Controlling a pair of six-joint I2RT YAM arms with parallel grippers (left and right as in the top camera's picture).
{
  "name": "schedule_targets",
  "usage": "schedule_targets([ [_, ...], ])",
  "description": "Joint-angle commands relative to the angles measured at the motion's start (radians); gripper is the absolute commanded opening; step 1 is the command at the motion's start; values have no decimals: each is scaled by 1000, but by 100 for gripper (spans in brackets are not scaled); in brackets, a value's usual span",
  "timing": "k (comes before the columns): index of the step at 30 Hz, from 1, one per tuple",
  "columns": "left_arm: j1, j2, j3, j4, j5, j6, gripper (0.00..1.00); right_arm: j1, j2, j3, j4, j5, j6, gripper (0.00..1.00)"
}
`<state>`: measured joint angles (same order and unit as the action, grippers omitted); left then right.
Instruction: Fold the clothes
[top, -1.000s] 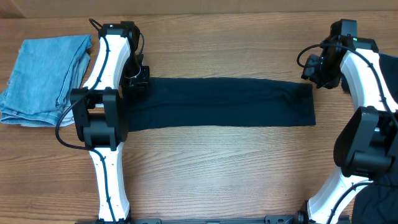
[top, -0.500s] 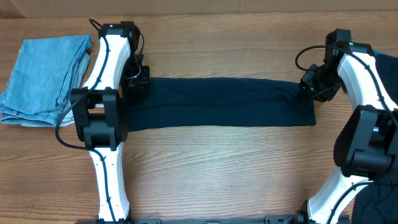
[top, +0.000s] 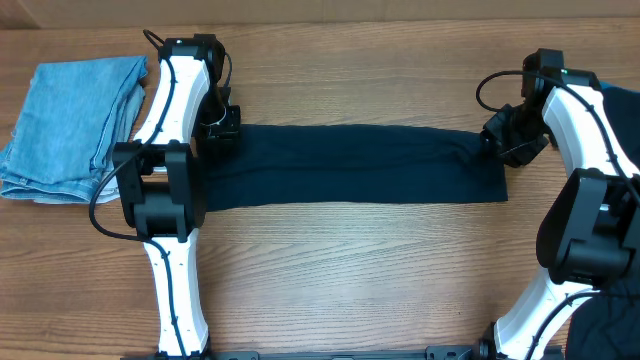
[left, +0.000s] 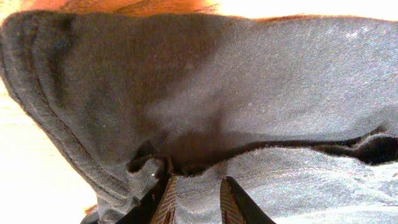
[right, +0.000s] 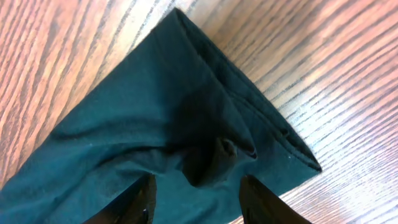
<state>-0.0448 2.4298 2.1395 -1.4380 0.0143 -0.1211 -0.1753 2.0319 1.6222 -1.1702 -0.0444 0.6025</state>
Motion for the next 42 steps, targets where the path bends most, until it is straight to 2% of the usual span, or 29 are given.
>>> schedule_targets([
  [1,0,3,-3,7,5,9,28,-6,9,-46,19,-3,58,49],
  [4,0,3,-3,7,5,9,28,-8,11,-55,47,-36,56,44],
  [6,0,3,-3,7,5,9,28,-8,11,-55,47,-47,56,30],
  [8,0,3,-3,7,5,9,28,-8,11,-55,41,-47,55,25],
  [11,0,3,-3,7,5,9,28,-8,10,-55,0,-47,48,4],
  [20,0,3,-3,12,5,9,28,-8,11,-61,-134,-47,19,4],
  [28,0,3,-3,21,4,9,29,-3,11,-186,-49,-42,19,4],
  [32,0,3,-3,23,5,9,29,-3,11,-217,-40,78,19,4],
  [33,0,3,-3,25,4,9,29,-3,11,-217,-40,91,18,4],
  [39,0,3,-3,25,4,10,33,-3,10,-178,-34,61,-62,56],
  [42,0,3,-3,25,4,10,35,-3,9,-85,-95,58,-87,67],
])
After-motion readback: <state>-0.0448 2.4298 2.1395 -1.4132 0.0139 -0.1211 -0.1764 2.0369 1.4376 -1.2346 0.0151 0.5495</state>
